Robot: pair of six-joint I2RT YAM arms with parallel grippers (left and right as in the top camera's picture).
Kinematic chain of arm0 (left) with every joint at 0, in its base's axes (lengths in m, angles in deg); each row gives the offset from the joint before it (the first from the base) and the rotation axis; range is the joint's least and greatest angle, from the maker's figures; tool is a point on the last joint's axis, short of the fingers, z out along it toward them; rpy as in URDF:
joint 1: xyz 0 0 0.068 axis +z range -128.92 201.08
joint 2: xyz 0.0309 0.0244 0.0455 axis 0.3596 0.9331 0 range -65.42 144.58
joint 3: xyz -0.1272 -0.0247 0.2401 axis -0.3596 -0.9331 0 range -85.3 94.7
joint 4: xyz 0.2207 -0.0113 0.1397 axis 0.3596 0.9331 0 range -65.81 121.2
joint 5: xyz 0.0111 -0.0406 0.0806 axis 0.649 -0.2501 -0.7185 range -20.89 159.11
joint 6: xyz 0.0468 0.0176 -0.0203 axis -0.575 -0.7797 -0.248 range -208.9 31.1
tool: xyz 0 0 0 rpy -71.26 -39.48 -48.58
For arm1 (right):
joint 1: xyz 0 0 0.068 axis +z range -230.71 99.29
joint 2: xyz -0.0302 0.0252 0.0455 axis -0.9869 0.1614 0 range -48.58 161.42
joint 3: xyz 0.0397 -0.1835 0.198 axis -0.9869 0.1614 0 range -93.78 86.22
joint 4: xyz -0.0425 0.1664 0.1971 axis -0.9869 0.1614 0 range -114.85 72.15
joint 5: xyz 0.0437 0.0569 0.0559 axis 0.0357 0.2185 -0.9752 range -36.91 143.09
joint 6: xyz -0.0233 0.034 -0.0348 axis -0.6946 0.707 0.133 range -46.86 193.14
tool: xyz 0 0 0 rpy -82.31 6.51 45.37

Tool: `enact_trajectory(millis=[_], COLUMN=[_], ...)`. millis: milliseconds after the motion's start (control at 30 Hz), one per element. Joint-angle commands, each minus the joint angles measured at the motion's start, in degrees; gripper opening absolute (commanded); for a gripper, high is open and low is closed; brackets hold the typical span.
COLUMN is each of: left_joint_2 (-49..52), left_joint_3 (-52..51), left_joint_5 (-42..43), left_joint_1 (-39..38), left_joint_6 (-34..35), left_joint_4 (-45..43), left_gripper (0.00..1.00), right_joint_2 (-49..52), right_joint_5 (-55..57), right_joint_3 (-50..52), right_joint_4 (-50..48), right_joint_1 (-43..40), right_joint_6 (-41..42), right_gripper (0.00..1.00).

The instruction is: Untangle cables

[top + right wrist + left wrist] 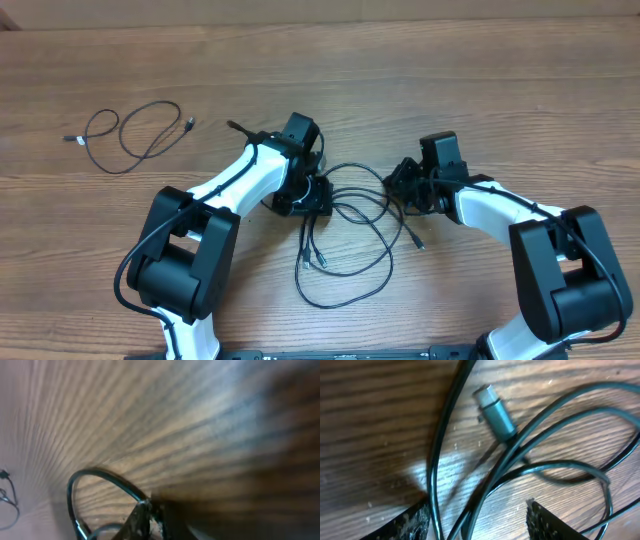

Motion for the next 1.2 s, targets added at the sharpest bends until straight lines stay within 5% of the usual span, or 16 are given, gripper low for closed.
enact_trajectory(millis=[0,800,933,1167], left_joint_2=[0.9,0.9,0.9,0.9], left_joint_3=[-1.44,-1.44,-1.44,-1.44], left_joint_5=[-0.87,-4.15,-4.04,4.74], left_joint_1=[-0.15,-0.02,-0.02,0.52], left_joint_6=[0.39,0.35,0.35,-8.11], left_joint_4=[-1.31,-3.56,-4.5,-1.07], left_gripper=[0.63,0.72,0.72,0.73], right_joint_2=[1.25,1.25,1.25,1.25], right_joint_5=[-4.17,-11.41,-11.76,-25.0], right_joint_3=[0.17,0.17,0.15,-1.07], right_joint_4=[4.79,28.04,25.86,5.38], right_joint_1=[-0.17,-0.11,-0.11,-0.66], right_joint_6=[0.24,-0.02,-1.62,-5.97], right_gripper=[0.13,0.09,0.04,0.04])
